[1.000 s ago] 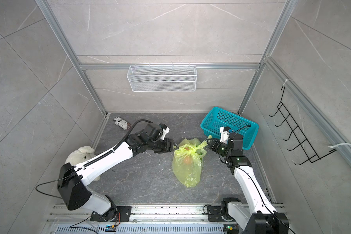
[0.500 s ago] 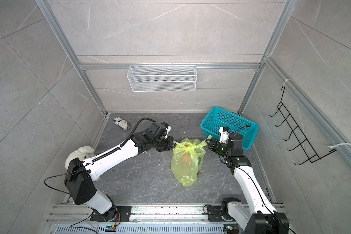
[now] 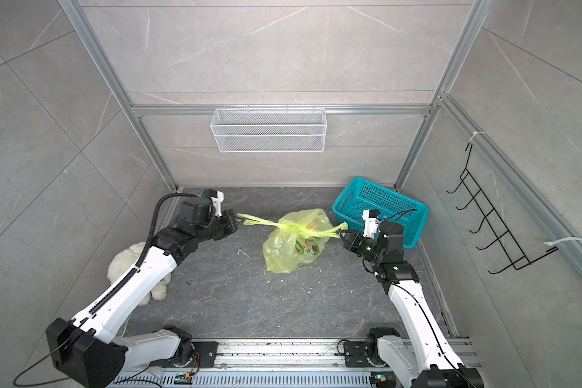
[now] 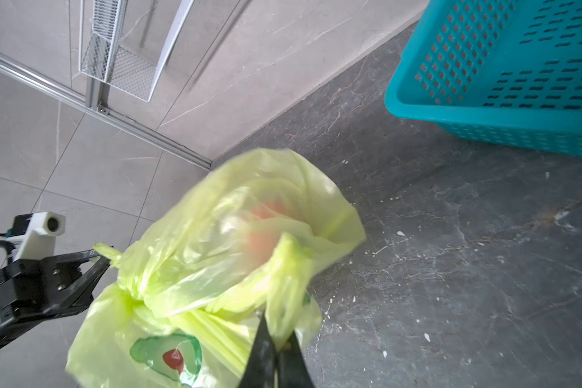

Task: Place the peach into a plastic bag & tie a knot
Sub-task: Tie the plastic bag at the center of the board, then place the plastic bag at the center of the board.

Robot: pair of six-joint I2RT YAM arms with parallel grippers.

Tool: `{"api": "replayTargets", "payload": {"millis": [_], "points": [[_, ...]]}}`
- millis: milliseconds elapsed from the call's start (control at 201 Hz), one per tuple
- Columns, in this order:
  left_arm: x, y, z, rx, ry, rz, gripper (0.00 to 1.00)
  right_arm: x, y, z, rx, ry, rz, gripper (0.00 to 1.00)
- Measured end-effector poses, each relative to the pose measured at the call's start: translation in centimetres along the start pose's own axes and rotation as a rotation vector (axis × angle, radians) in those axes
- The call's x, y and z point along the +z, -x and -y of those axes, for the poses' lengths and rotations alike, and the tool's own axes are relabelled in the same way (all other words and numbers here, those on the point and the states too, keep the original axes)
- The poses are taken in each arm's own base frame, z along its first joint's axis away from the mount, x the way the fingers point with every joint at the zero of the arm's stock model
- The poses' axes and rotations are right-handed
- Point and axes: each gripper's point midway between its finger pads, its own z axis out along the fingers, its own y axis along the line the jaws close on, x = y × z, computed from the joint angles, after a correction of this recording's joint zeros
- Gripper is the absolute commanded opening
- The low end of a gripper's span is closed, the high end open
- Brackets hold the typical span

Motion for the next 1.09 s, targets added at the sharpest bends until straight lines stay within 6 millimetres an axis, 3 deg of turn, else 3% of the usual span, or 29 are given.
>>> {"api": "replayTargets", "payload": {"millis": [95,204,518,617,677,766,836,886,1095], "points": [[-0.7,0.0,-3.3,-0.083,0.014,-0.008,0.0,0.0,-0.2,-0.7,0.027,0.049,-0.015,0.0],[-0.9,-0.8,-5.7,-0.159,0.018,-0.038,0.0,0.2,-1.0,-0.9,0.062,0.084,-0.055,0.0],[-0.9,-0.6,-6.3,-0.189,0.004,-0.054,0.0,0.6,-1.4,0.2,0.117,0.095,-0.101,0.0],[-0.2,-0.5,-7.1,-0.208,0.022,-0.067,0.0,1.5,-1.9,1.1,0.155,0.091,-0.142,0.24],[-0.2,1.3,-9.7,-0.236,0.112,0.002,0.15,1.6,-1.0,3.5,0.192,0.021,-0.105,0.36],[-0.6,4.4,-13.1,-0.27,0.221,0.1,0.48,1.3,0.3,6.2,0.229,-0.074,-0.05,0.46],[-0.6,5.5,-13.2,-0.261,0.244,0.12,0.71,1.2,0.6,6.8,0.224,-0.114,-0.036,0.51],[-0.4,6.0,-12.4,-0.238,0.244,0.123,0.98,1.1,1.0,6.9,0.217,-0.142,-0.025,0.55],[-1.1,7.6,-5.9,-0.058,0.205,0.139,1.0,-1.8,4.2,6.9,0.144,-0.293,0.126,0.62]]}}
